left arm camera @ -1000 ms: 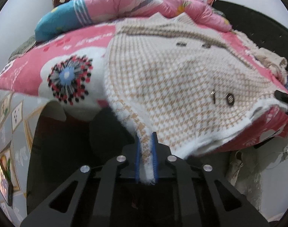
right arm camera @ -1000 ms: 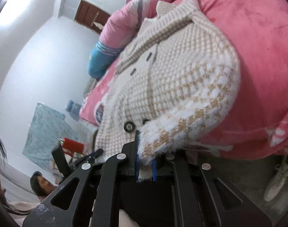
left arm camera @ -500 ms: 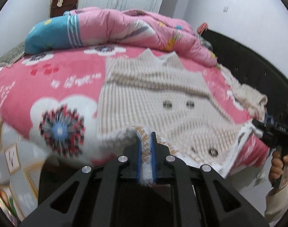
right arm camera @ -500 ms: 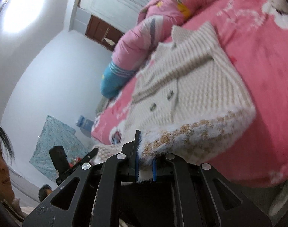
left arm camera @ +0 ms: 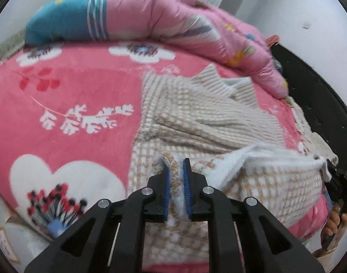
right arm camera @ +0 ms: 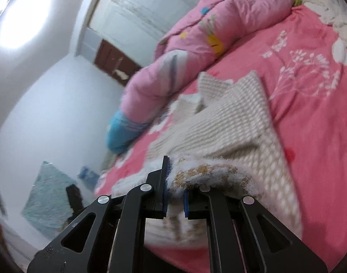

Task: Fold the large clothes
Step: 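Fold the held hem up over the coat body toward the collar with both tools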

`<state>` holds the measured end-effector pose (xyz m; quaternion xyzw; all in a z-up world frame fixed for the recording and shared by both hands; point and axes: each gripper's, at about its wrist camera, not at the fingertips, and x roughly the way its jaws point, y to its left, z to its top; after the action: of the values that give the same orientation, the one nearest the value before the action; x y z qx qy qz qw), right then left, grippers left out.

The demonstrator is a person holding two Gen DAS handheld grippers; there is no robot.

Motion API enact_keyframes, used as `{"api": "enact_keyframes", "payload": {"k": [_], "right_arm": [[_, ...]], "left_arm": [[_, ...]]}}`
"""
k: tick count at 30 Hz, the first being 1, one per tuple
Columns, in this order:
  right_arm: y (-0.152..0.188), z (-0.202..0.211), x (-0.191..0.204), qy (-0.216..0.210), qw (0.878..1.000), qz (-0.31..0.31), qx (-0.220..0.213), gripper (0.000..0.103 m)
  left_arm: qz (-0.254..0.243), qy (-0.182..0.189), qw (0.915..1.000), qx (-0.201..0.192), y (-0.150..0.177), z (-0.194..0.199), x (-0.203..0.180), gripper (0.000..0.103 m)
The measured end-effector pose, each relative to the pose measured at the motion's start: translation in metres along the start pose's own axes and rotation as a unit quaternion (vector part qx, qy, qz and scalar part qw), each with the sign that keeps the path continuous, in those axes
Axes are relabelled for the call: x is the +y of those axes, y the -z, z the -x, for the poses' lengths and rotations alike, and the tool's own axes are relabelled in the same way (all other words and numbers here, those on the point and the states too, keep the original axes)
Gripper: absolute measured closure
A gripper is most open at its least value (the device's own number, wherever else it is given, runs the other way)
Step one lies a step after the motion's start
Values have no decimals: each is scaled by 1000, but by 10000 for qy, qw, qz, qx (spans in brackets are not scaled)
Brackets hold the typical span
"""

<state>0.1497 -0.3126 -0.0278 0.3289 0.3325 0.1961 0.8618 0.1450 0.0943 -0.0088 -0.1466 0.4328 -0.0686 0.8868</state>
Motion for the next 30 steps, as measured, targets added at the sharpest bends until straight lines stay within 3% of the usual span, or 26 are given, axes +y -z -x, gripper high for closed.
{"api": "enact_keyframes", "payload": {"k": [2,3,4,6,8,9,10,11,12,13,20,23,26,30], "right_arm": [[-1,-24,-13,598,9981,4,178,94],[-2,-34,-19,797,9964,-34,287,93],[-1,-47,-29,991,9939,-90,469,92],[3,-58,-41,1027,9921,-210,694,88],[6,-57,-50,782,9928,-433,794,79],[5,-53,-51,641,9940,-467,747,70],[3,-46,-49,524,9955,-441,653,53],[1,-34,-44,467,9973,-323,464,44],[0,-24,-41,519,9979,-220,323,28],[-1,-14,-38,571,9981,-134,210,24],[20,57,-47,523,9981,-191,251,24],[47,80,-59,528,9968,-357,487,24],[66,86,-64,415,9957,-616,560,24],[89,78,-78,321,9905,-1064,807,24]], "left_arm": [[24,73,9998,164,-7,-24,6,81],[53,71,9996,260,-9,-33,8,70],[100,-40,9995,305,-11,-40,11,45],[214,-271,9994,57,-17,-39,21,33],[329,-131,9993,-66,-21,-32,31,33],[396,-90,9991,-107,-22,-28,35,33],[454,-63,9988,-177,-21,-20,39,33],[455,-38,9987,-226,-18,-13,40,33],[430,7,9987,-277,-14,-5,41,33],[375,90,9987,-320,-6,4,40,33],[-155,886,9959,-140,70,47,10,29],[-251,849,9959,179,104,42,-1,27],[173,814,9952,523,120,21,4,27],[954,1212,9875,327,117,-1,31,27]]}}
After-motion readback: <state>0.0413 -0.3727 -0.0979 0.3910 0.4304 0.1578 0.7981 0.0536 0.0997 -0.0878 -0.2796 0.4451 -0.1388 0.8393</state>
